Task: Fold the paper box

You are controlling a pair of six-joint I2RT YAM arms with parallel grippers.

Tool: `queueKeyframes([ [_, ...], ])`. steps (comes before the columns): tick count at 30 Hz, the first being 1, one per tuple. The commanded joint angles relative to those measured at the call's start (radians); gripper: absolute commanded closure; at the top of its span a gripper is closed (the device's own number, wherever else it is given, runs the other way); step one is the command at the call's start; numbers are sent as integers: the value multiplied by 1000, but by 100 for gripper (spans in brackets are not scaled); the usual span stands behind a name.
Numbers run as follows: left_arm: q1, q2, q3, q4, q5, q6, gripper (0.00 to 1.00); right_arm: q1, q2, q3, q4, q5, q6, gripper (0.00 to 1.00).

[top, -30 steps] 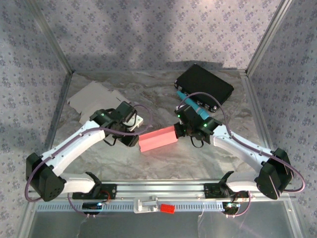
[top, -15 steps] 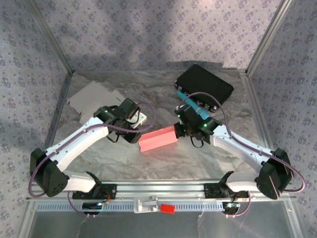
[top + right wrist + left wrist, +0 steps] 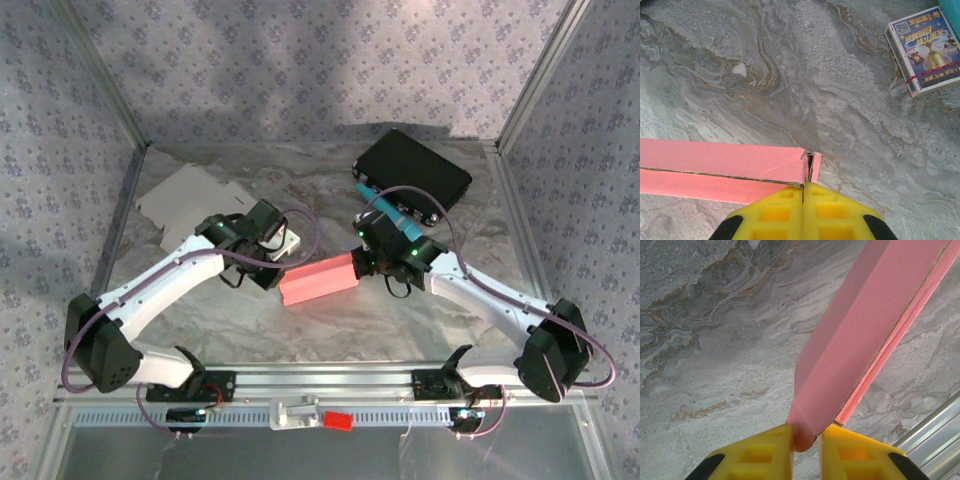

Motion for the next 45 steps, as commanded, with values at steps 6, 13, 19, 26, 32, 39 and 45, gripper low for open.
queueKeyframes([
  [6, -9, 5, 26, 7, 17, -6, 86, -3, 16, 18, -43, -4, 12, 100],
  [13, -9, 25, 43, -4, 34, -46, 92, -4, 16, 20, -41, -4, 14, 100],
  [19, -8, 54, 66, -18, 79, -203, 96, -3, 18, 24, -37, -4, 33, 100],
  [26, -8, 62, 89, -25, 103, -318, 98, 5, 27, 26, -37, -6, 41, 100],
  [32, -7, 94, 112, -42, 120, -385, 99, 5, 32, 28, -37, -5, 41, 100],
  [39, -5, 104, 128, -31, 125, -470, 99, 7, 32, 26, -35, -9, 45, 100],
  [45, -5, 77, 103, 0, 90, -505, 98, 5, 35, 30, -32, -5, 48, 100],
])
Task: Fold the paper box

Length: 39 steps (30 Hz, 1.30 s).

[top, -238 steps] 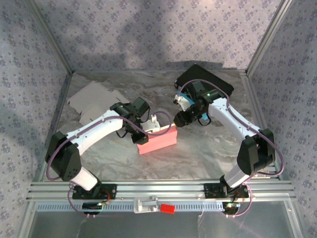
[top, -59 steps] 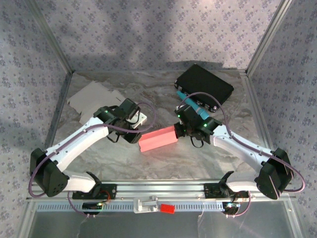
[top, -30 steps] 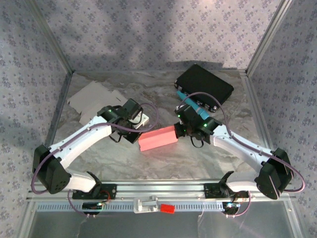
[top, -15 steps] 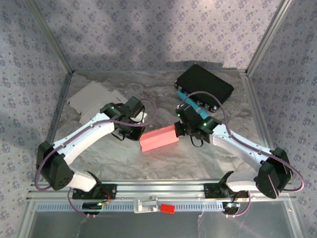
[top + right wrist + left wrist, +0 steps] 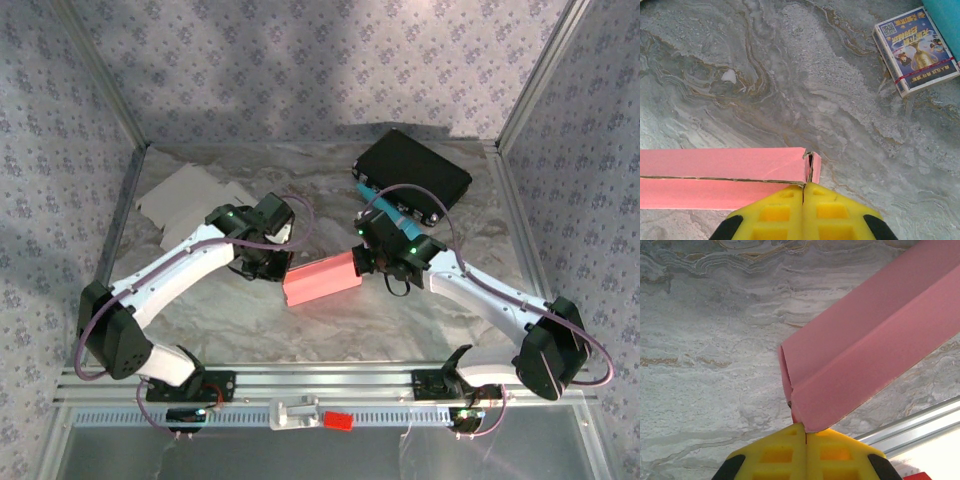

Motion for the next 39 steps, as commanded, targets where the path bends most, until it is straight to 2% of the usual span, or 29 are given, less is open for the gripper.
queueKeyframes([
  [1, -3, -15, 8, 70, 20, -53, 98, 12, 21, 22, -30, -32, 21, 100],
  [12, 11, 7, 24, 94, 22, -163, 98, 15, 22, 18, -24, -37, 46, 100],
  [21, 49, 38, 61, 62, 91, -206, 99, 18, 24, 19, -24, -41, 54, 100],
  [32, 74, 63, 93, 26, 142, -187, 100, 18, 31, 29, -33, -49, 63, 100],
  [39, 75, 25, 14, 87, 138, -145, 100, 18, 23, 20, -27, -46, 63, 100],
])
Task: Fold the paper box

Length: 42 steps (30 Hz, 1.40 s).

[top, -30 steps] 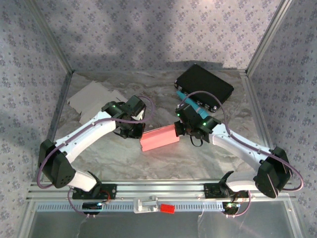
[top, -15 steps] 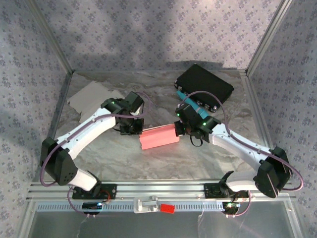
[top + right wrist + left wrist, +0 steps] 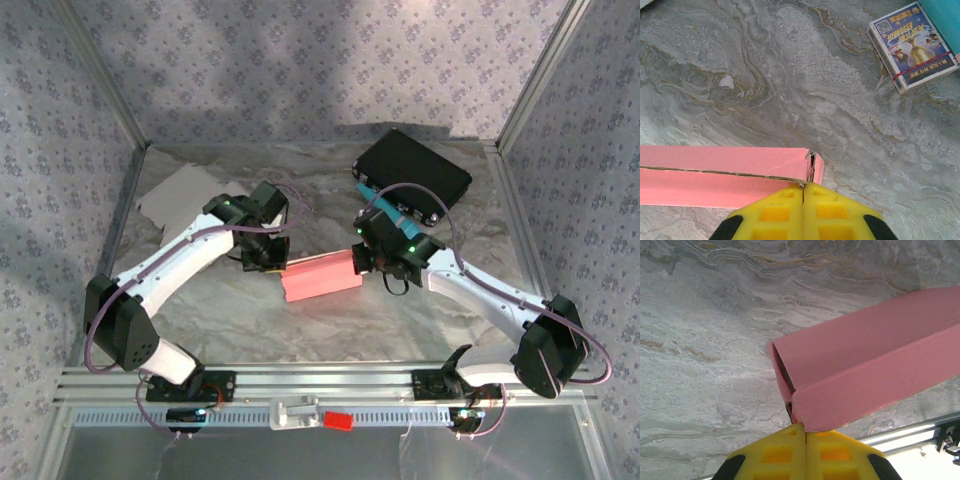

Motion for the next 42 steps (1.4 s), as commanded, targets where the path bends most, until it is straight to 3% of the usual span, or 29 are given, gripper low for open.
queueKeyframes([
  [1, -6, -34, -48, 102, 62, 33, 100, 18, 10, 7, -22, -55, 11, 100],
  [10, -30, -92, -142, 181, 36, 69, 100, 17, 0, -5, -15, -49, 10, 100],
  [16, -92, -111, -178, 170, -60, 83, 100, 17, -9, -13, -21, -50, 19, 100],
  [23, -102, -147, -218, 185, -113, 77, 100, 14, -36, -2, -67, -63, 76, 99],
  [27, -117, -145, -220, 195, -124, 73, 100, -6, -81, 24, -129, -115, 201, 84],
  [32, -133, -144, -224, 197, -138, 64, 100, -65, -174, 33, -126, -209, 497, 47],
  [34, -136, -147, -223, 196, -146, 63, 100, -90, -194, 21, -71, -242, 608, 38],
  [37, -140, -147, -223, 193, -151, 62, 100, -130, -187, -4, 4, -312, 780, 32],
  [42, -148, -144, -217, 195, -159, 54, 100, -207, -179, -48, 23, -392, 939, 29],
])
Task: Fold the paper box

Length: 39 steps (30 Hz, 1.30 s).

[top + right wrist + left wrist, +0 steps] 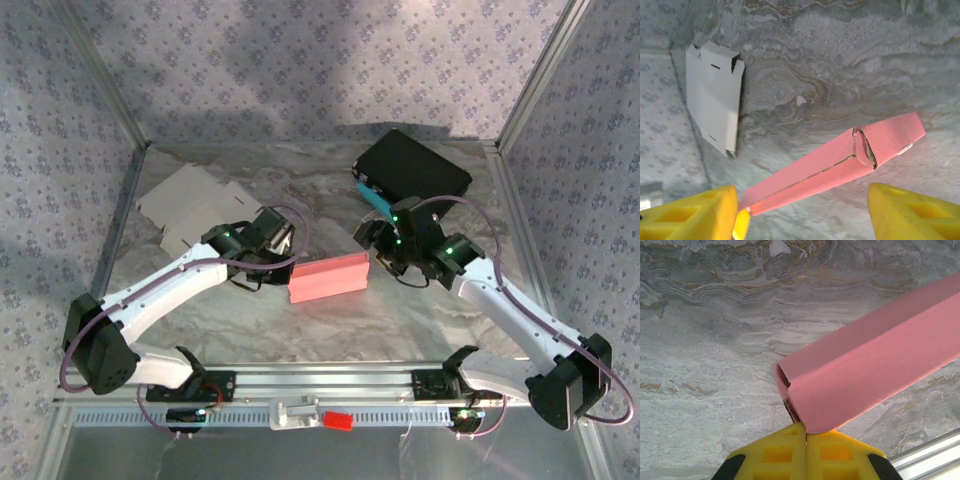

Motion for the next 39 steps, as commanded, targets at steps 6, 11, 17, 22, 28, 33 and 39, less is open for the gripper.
queueKeyframes([
  [6, -23, 7, -7, -25, -16, -22, 100, -55, 22, -118, 153, -129, 322, 26],
  [11, -28, 4, -5, -30, -21, -28, 100, -52, 25, -152, 134, -135, 340, 31],
  [17, -31, 7, 2, -30, -20, -31, 100, -66, 25, -206, 181, -119, 341, 43],
  [22, -33, 0, 3, -33, -18, -34, 100, -73, 39, -210, 180, -120, 330, 54],
  [28, -33, -11, 4, -33, -9, -56, 95, -73, 37, -215, 147, -106, 293, 63],
  [33, -33, -51, 29, -37, 5, -110, 74, -73, 42, -234, 133, -101, 271, 65],
  [39, 13, -145, 57, -26, 28, -244, 56, -74, 37, -239, 129, -102, 266, 65],
])
